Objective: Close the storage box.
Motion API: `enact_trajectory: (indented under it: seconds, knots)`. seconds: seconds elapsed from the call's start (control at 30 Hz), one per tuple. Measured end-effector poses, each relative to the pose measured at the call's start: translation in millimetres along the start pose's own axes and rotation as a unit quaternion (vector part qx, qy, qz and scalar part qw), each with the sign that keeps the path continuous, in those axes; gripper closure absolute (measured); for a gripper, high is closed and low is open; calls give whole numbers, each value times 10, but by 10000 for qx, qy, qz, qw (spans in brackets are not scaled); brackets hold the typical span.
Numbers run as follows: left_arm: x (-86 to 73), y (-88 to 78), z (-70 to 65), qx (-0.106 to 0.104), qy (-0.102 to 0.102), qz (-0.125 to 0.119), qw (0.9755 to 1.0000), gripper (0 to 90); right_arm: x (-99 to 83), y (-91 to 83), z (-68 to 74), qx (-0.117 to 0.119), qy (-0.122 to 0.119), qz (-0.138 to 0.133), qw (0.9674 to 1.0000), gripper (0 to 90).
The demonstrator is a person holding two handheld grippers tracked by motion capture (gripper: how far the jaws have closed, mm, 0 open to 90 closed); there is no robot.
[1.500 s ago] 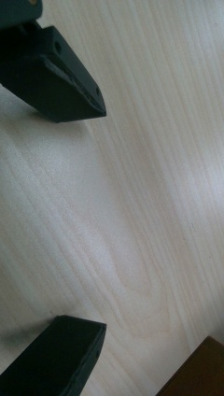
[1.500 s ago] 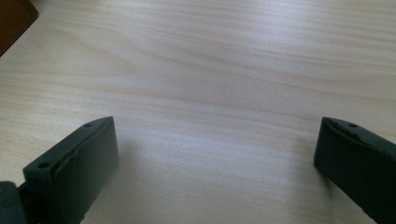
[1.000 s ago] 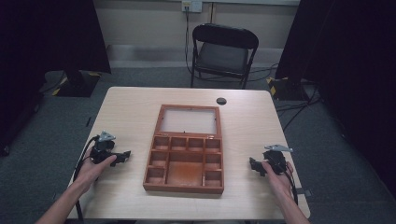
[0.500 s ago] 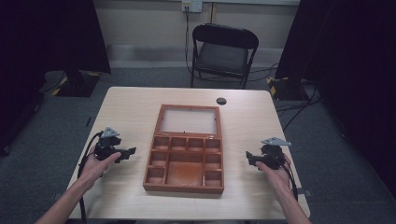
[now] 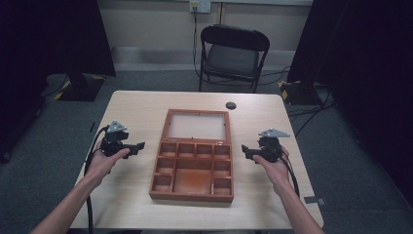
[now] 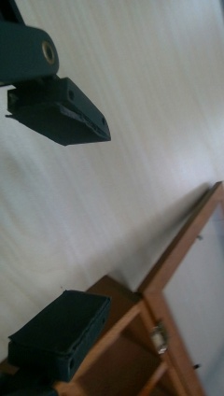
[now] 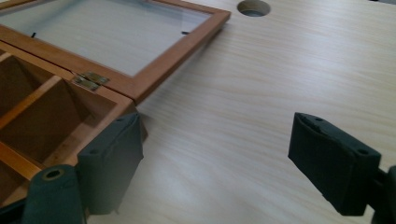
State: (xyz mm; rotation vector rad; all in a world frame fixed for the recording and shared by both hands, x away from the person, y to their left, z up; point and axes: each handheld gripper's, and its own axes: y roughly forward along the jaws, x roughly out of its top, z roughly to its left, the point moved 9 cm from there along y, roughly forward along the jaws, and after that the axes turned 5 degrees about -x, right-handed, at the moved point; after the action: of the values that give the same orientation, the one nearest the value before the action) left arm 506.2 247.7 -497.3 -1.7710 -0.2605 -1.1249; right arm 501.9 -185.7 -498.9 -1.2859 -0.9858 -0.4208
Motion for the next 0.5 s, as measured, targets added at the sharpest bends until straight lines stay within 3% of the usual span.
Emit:
enact_trajectory:
  seconds: [0.03, 0.13, 0.23, 0.3, 0.4, 0.43, 0.5]
  knots:
    - [96, 10, -22, 7, 79, -49, 10000, 175, 83, 30, 73, 106, -36, -13, 9999, 182]
    - [190, 25, -48, 19, 138, -99, 9999, 170, 242, 36, 180, 282, -84, -107, 9995, 193]
    - [360, 107, -126, -106, 200, -167, 9996, 169, 375, 60, 244, 332, -160, -123, 9992, 193]
    - [392, 141, -141, -123, 216, -162, 9996, 171, 445, 97, 266, 367, -151, -152, 9991, 193]
    - [439, 252, -172, -258, 71, -164, 9995, 178, 478, 143, 284, 408, -90, -132, 9990, 193]
    - [436, 340, -193, -362, -82, -165, 9992, 179, 477, 198, 310, 442, -99, -106, 9989, 190]
    - [415, 437, -199, -376, -145, -99, 9991, 186, 451, 275, 324, 445, -132, -35, 9989, 192]
